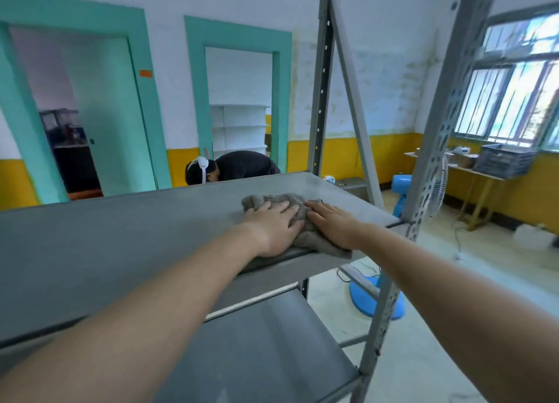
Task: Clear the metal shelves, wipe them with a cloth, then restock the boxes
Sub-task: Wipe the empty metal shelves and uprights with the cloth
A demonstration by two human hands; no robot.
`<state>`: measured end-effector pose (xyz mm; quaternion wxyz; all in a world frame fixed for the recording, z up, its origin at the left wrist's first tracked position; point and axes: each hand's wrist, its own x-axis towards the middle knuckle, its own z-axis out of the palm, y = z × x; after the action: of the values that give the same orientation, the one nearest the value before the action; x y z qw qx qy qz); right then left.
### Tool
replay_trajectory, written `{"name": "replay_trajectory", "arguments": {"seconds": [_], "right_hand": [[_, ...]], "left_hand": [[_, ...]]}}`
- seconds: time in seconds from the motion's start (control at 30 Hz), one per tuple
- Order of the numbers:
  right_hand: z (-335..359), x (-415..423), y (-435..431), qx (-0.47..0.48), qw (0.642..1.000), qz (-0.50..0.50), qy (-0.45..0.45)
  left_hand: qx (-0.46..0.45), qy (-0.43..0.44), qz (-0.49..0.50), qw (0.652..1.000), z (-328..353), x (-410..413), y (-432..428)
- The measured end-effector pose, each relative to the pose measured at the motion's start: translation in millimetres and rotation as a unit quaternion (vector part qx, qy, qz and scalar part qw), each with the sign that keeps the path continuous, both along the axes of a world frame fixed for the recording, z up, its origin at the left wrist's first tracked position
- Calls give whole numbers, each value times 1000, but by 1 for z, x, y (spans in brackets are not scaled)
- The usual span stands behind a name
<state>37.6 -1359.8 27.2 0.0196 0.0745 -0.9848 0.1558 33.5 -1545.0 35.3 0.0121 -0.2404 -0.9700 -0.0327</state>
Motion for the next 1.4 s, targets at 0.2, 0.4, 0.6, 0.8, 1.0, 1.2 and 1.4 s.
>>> {"name": "replay_trajectory", "arguments": {"seconds": [0.2, 0.4, 0.6, 0.8, 1.0, 1.2, 1.4], "right_hand": [[1, 45, 5, 4, 1000, -16, 7], [1, 43, 20, 14, 1000, -25, 6], [2, 15, 56, -2, 999, -42, 10], [4, -35, 98, 13, 999, -46, -1], [13, -96, 94, 40, 998, -39, -18], [7, -172, 75, 44, 999, -4, -4], [2, -245, 57, 43, 999, 29, 8]], "left_hand": [[-2, 23, -17, 1000, -3, 37, 8], [-14, 18, -41, 999, -1, 28, 23], [-21, 4, -68, 997, 1, -3, 59], [-32, 5, -75, 997, 3, -47, 103], [-17, 6, -80, 997, 6, -111, 101], [-23, -8, -39, 999, 6, -178, 79], [-9, -9, 18, 1000, 2, -236, 60]]}}
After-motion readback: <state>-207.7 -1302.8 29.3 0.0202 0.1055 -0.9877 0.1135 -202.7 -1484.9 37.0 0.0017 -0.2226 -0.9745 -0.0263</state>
